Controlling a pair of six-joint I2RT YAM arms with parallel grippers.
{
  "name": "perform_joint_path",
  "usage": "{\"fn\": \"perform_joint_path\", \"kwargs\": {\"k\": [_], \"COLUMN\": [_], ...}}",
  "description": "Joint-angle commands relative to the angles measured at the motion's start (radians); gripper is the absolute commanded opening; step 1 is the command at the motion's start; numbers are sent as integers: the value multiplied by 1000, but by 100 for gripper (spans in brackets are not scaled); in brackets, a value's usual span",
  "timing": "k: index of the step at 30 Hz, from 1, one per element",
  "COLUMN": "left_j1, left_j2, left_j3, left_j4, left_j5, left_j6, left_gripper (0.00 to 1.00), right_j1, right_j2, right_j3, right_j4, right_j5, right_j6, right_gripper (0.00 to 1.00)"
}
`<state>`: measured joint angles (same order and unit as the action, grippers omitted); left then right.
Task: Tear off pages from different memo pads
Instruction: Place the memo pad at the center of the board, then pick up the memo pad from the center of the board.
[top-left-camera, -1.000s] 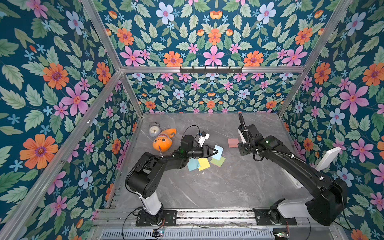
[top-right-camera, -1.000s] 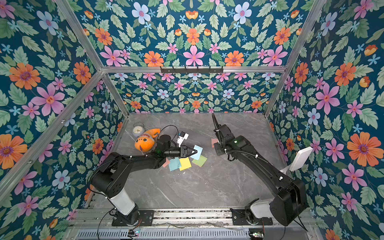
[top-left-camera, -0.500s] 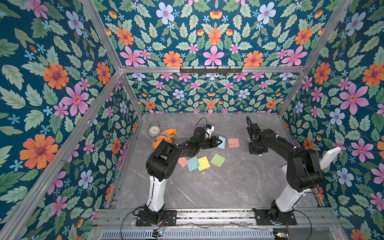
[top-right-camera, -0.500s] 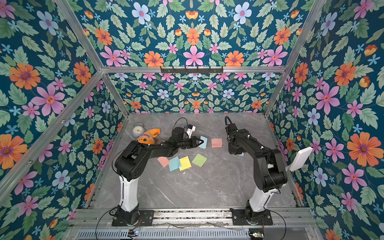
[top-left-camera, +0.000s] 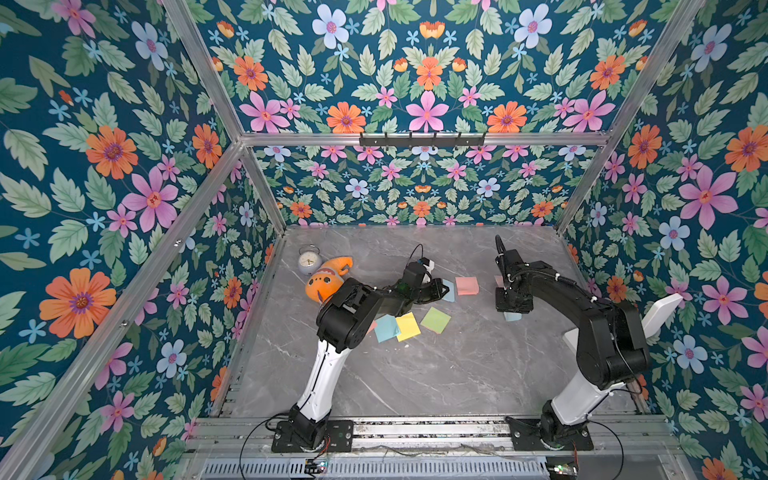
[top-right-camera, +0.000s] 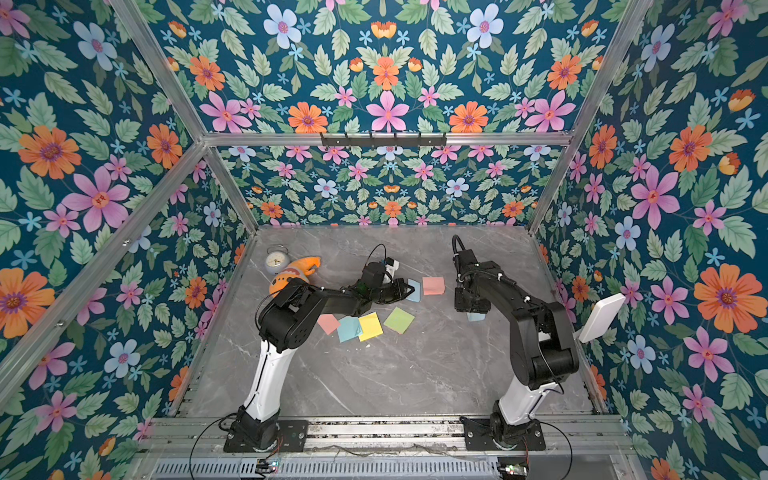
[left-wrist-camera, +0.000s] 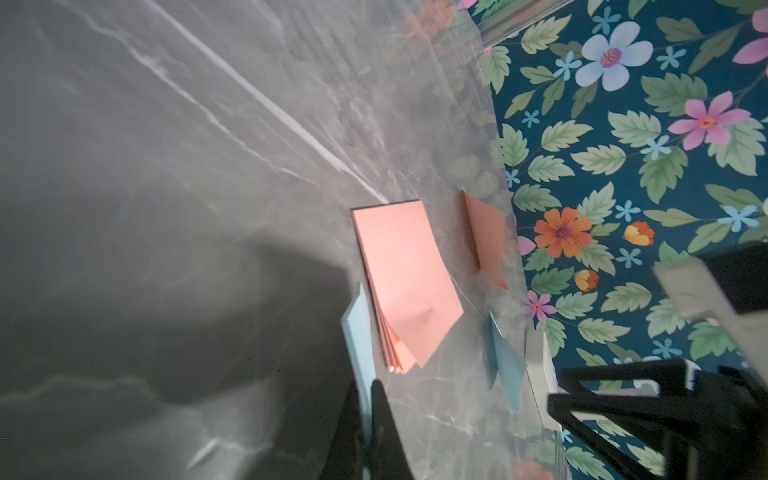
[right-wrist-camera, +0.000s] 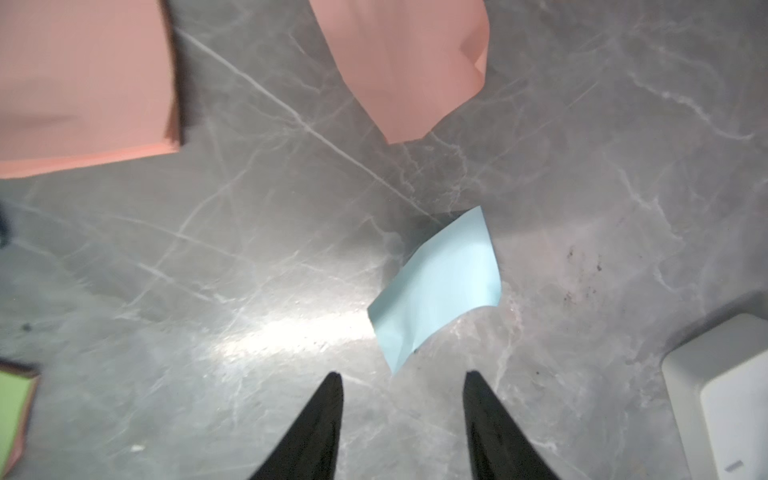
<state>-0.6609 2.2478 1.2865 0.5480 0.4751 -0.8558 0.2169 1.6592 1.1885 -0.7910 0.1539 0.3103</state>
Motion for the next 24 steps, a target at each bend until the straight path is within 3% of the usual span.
{"fn": "perform_joint_path", "kwargs": {"k": [1,4,9,15,20,24], "left_j1": [2,2,1,20,40,29], "left_j2": [0,12,-14,-154,-292,-335], "left_j3": [2,23,48,-19,-101,-187], "left_j4": [-12,-40,-200,-331,-433,-457], "left_j5": [-84,-112,-211,-293,-271,-112], "left_j6": [-9,-5,69,182,290,312], "left_gripper": [0,1,29,51,55,54], "right_j1": [4,26,114,238,315,352], "right_j2": [-57,-95,-127,-162,-188,-169], "right_j3": [7,15,43,16,-102,-217], "right_j4": [-49,-76,-111,1,212,412], "right_j5": [-12,26,52,-72,-229,-328], "right_j6": [11,9,28,187,430,666], "right_gripper": [51,52,52,50,47,49]}}
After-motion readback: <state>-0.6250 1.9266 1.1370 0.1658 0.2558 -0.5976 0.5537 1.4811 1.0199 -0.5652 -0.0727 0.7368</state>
